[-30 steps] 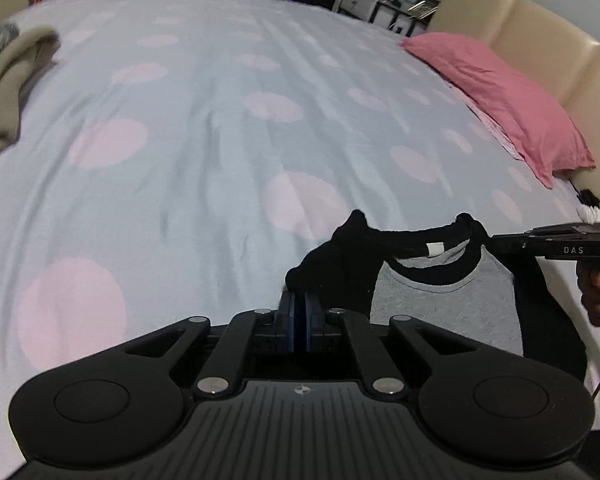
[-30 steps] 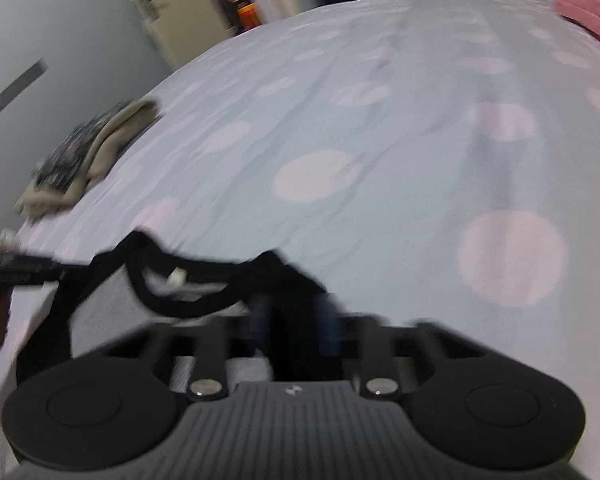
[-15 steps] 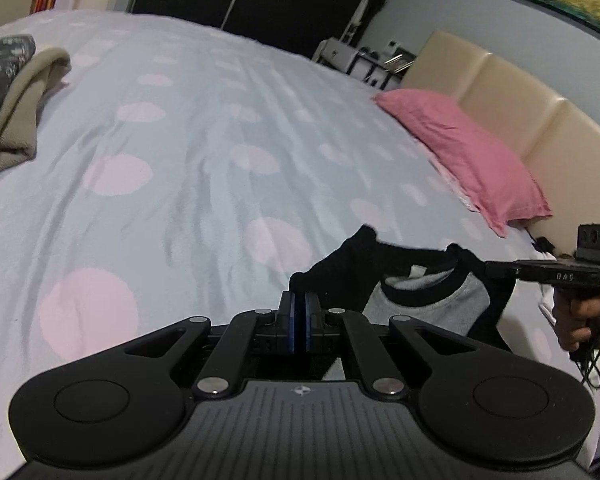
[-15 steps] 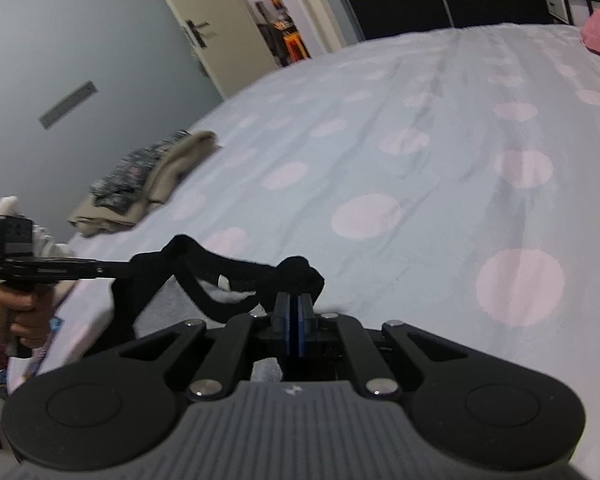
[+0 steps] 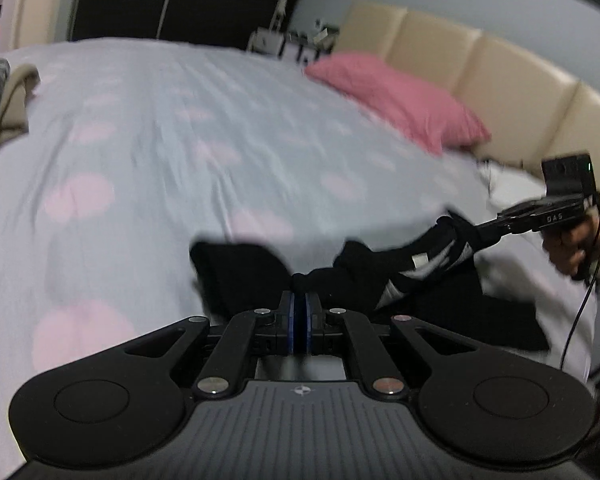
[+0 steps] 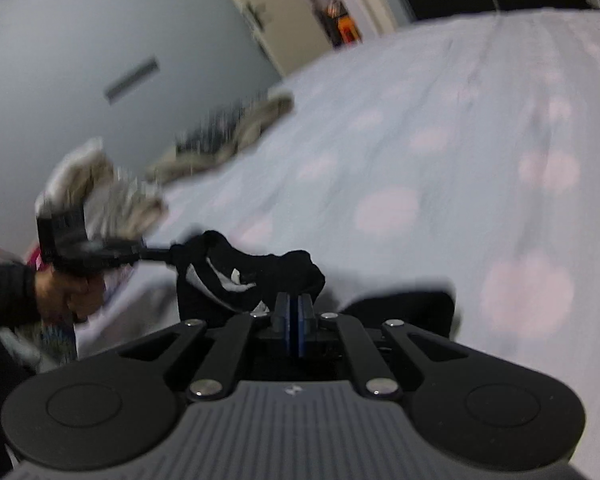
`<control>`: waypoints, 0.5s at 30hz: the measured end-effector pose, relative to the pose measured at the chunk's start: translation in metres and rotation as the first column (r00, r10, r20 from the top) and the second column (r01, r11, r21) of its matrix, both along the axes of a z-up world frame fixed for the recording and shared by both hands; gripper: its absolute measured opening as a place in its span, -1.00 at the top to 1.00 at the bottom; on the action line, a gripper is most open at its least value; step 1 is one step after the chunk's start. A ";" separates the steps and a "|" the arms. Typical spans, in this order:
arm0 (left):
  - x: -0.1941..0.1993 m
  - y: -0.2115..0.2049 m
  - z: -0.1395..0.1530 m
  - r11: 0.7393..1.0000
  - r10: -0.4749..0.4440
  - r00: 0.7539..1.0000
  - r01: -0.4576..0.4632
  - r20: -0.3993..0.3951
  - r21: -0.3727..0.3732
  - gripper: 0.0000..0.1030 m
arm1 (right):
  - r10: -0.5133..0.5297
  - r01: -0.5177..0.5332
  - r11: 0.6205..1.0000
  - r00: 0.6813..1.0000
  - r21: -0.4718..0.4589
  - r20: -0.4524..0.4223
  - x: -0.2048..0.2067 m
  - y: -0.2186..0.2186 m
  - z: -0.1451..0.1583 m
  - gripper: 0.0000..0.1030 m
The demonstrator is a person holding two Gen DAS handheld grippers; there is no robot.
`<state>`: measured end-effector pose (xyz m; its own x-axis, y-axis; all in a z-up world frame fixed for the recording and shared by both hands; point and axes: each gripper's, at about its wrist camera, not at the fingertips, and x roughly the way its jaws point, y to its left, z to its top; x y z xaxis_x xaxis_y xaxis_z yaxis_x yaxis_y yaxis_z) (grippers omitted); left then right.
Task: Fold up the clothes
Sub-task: 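Lift the hem with both grippers and fold it over toward the collar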
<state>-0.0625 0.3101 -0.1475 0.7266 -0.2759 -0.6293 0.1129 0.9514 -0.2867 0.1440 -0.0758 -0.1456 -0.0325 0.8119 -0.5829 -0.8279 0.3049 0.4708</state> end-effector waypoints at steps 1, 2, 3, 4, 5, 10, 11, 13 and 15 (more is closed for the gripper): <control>-0.001 -0.003 -0.003 1.000 -0.005 1.000 0.005 -0.031 0.012 0.89 | 0.020 -0.019 0.999 1.000 -0.041 0.003 -0.005 0.001 -0.005 0.79; -0.002 -0.004 -0.004 1.000 -0.007 0.998 0.008 -0.056 0.024 0.89 | 0.037 -0.036 0.996 0.999 -0.080 0.008 -0.009 0.002 -0.009 0.78; -0.004 -0.003 -0.003 0.999 -0.008 0.998 0.010 -0.061 0.034 0.89 | 0.055 -0.053 0.991 0.998 -0.120 0.013 -0.013 0.003 -0.012 0.77; -0.006 -0.002 0.000 0.999 -0.012 0.998 0.015 -0.060 0.043 0.83 | 0.048 -0.045 0.993 0.999 -0.113 0.023 -0.013 0.001 -0.008 0.76; -0.009 -0.001 0.004 0.998 -0.016 0.998 0.020 -0.057 0.058 0.73 | 0.034 -0.031 0.995 0.999 -0.095 0.035 -0.011 -0.001 -0.002 0.69; -0.023 0.005 0.026 0.987 -0.008 1.000 0.008 -0.002 0.163 0.43 | -0.030 0.031 1.000 0.995 -0.001 0.093 -0.004 -0.008 0.028 0.18; -0.022 0.005 0.029 0.986 -0.005 1.000 0.002 0.018 0.167 0.39 | -0.038 0.037 0.999 0.994 0.017 0.106 -0.003 -0.005 0.033 0.18; -0.014 0.001 0.034 0.988 -0.019 0.999 0.011 0.051 0.157 0.24 | -0.045 0.040 0.998 0.993 0.039 0.110 -0.003 0.004 0.038 0.17; -0.006 -0.005 0.037 0.989 -0.039 0.996 0.028 0.077 0.148 0.21 | -0.037 0.033 0.998 0.995 0.046 0.095 -0.005 0.018 0.038 0.17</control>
<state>-0.0681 0.3056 -0.1107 0.7679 -0.2100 -0.6052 0.1623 0.9777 -0.1334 0.1394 -0.0583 -0.1079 0.0505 0.8366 -0.5454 -0.8592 0.3148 0.4033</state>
